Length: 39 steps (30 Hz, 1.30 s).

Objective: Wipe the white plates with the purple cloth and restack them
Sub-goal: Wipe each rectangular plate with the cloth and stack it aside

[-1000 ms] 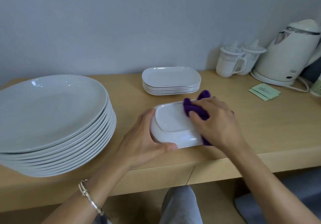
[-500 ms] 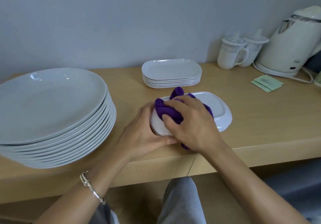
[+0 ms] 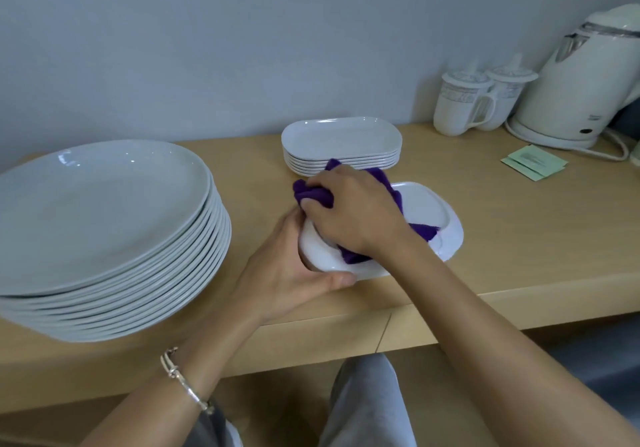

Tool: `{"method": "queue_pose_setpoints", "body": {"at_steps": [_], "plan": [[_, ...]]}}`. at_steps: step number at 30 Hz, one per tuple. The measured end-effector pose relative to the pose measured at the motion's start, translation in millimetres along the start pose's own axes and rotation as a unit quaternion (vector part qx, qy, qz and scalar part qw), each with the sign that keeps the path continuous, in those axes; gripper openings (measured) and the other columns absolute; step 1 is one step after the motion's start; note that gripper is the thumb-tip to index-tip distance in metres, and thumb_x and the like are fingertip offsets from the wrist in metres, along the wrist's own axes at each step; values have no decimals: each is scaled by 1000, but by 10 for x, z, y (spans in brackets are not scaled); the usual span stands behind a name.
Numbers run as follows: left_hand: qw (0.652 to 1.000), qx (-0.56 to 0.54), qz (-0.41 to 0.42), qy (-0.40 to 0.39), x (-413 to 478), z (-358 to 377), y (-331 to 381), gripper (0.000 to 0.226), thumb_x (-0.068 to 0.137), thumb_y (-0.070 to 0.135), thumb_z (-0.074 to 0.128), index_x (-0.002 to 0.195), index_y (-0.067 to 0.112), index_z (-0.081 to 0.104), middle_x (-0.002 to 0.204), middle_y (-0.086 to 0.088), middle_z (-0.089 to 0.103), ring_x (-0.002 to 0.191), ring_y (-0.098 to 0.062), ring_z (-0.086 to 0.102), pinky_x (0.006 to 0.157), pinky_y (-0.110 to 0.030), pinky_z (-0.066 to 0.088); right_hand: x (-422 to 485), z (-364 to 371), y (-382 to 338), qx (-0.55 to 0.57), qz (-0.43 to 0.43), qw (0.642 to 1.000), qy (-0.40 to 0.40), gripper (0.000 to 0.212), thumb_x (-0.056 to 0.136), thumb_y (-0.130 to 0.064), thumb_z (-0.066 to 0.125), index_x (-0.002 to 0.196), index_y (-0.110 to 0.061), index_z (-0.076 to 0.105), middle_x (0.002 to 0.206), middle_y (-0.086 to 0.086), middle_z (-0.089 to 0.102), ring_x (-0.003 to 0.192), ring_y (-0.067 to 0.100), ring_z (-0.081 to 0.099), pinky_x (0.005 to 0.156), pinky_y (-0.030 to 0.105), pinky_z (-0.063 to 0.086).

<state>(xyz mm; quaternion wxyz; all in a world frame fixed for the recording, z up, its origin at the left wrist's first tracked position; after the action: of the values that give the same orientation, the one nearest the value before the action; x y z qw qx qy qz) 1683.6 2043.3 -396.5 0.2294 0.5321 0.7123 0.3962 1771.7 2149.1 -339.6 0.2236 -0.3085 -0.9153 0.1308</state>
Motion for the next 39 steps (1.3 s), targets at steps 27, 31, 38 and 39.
{"method": "queue_pose_setpoints", "body": {"at_steps": [27,31,38,39], "plan": [[999,13,-30,-2,-40,-27,29,116,45,69,72,147,46,21,138,35,36,124,10,41,106,-26,38,121,-43,271,28,17,999,-32,31,84,-46,55,113,-35,61,113,-3,62,108,20,54,92,35,43],[1000,22,-17,-5,-43,-30,52,102,44,73,70,132,68,18,123,53,27,116,22,36,95,-13,35,9,-391,803,25,125,992,-14,32,86,-43,55,117,-36,61,109,-3,62,99,19,56,79,30,41],[1000,11,-24,6,-30,-28,36,114,45,67,75,144,47,23,132,38,33,122,9,39,99,-22,36,-220,-221,494,-9,68,997,39,37,88,-39,55,124,-33,60,124,0,57,113,27,50,97,34,37],[1000,-2,-19,3,-27,-26,41,110,45,64,79,141,49,26,133,37,37,121,8,42,101,-25,38,-224,-162,353,-3,41,999,32,36,87,-39,55,122,-32,61,123,0,58,112,25,51,97,33,36]]}}
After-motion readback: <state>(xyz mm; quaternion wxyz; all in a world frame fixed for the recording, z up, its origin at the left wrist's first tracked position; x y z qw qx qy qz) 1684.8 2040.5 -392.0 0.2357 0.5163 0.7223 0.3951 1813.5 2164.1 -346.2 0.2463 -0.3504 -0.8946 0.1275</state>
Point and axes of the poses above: each hand's wrist, its own x-axis towards the middle knuckle, its own z-axis out of the palm, y = z × x, the point moved 2 cm from there along x, towards the middle knuckle
